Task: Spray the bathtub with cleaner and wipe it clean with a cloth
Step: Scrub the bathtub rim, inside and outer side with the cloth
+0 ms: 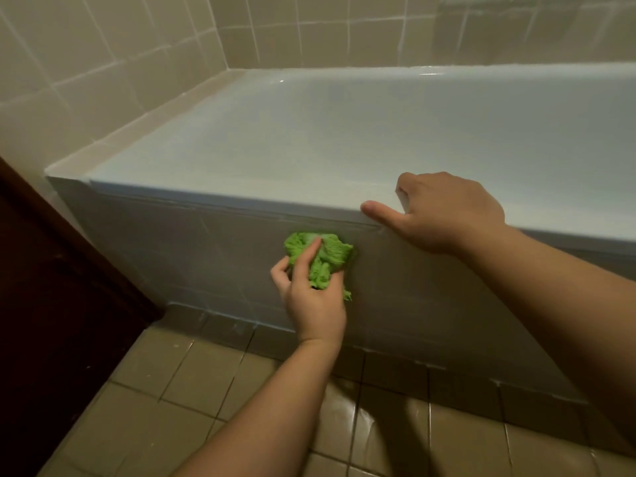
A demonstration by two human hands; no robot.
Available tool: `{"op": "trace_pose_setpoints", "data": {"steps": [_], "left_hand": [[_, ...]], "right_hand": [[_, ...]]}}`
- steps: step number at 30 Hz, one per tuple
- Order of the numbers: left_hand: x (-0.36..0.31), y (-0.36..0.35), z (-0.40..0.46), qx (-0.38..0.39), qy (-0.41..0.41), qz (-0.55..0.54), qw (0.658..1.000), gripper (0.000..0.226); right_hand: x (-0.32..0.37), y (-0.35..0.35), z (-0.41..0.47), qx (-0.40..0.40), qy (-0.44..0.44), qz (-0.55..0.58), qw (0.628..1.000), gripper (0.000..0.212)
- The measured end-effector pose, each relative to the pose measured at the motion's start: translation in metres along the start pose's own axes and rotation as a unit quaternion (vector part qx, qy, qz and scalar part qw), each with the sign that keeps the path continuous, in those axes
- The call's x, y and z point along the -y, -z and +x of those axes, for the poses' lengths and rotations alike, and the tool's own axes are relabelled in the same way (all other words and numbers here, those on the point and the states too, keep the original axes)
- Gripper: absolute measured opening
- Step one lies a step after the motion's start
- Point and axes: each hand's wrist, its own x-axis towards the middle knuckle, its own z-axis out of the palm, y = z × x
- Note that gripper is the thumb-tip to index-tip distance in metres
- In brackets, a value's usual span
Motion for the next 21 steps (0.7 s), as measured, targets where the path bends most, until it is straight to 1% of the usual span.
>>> {"op": "trace_pose_setpoints", "data": {"steps": [2, 4, 6, 9, 11, 14, 15, 17, 19, 21], "left_hand": [[-0.005, 0.003, 0.011, -0.052, 0.003, -0.013, 0.999, 0.062], [-0.010, -0.001, 0.017, -0.093, 0.034, -0.044, 0.994, 0.056], [-0.019, -0.012, 0.005, -0.084, 0.038, -0.051, 0.994, 0.054], [-0.027, -0.025, -0.018, -0.036, 0.015, -0.047, 0.998, 0.054], [-0.030, -0.024, -0.012, -0.045, 0.024, -0.046, 0.998, 0.055], [-0.030, -0.019, 0.007, -0.094, 0.079, -0.071, 0.990, 0.052], [-0.030, -0.019, 0.006, -0.091, 0.076, -0.069, 0.991, 0.052], [-0.032, -0.023, -0.007, -0.051, 0.060, -0.049, 0.996, 0.051], [-0.035, -0.023, -0.013, -0.028, 0.069, -0.053, 0.996, 0.049], [-0.035, -0.021, -0.004, -0.062, 0.109, -0.075, 0.989, 0.045]], "right_hand": [[-0.009, 0.001, -0.006, -0.013, -0.018, -0.001, 1.000, 0.073], [-0.014, 0.001, -0.010, -0.025, -0.029, -0.012, 0.999, 0.074], [-0.014, -0.001, -0.009, -0.029, -0.029, -0.018, 0.999, 0.073], [-0.012, -0.002, -0.006, -0.034, -0.034, -0.012, 0.999, 0.073], [-0.012, -0.002, -0.006, -0.038, -0.040, -0.010, 0.998, 0.074], [-0.013, -0.004, -0.006, -0.041, -0.042, -0.011, 0.998, 0.075], [-0.013, -0.005, -0.005, -0.042, -0.041, -0.011, 0.998, 0.075], [-0.013, -0.004, -0.005, -0.045, -0.044, -0.011, 0.998, 0.073], [-0.012, -0.004, -0.006, -0.045, -0.048, -0.010, 0.998, 0.072], [-0.011, -0.004, -0.005, -0.045, -0.052, -0.009, 0.998, 0.073]]}}
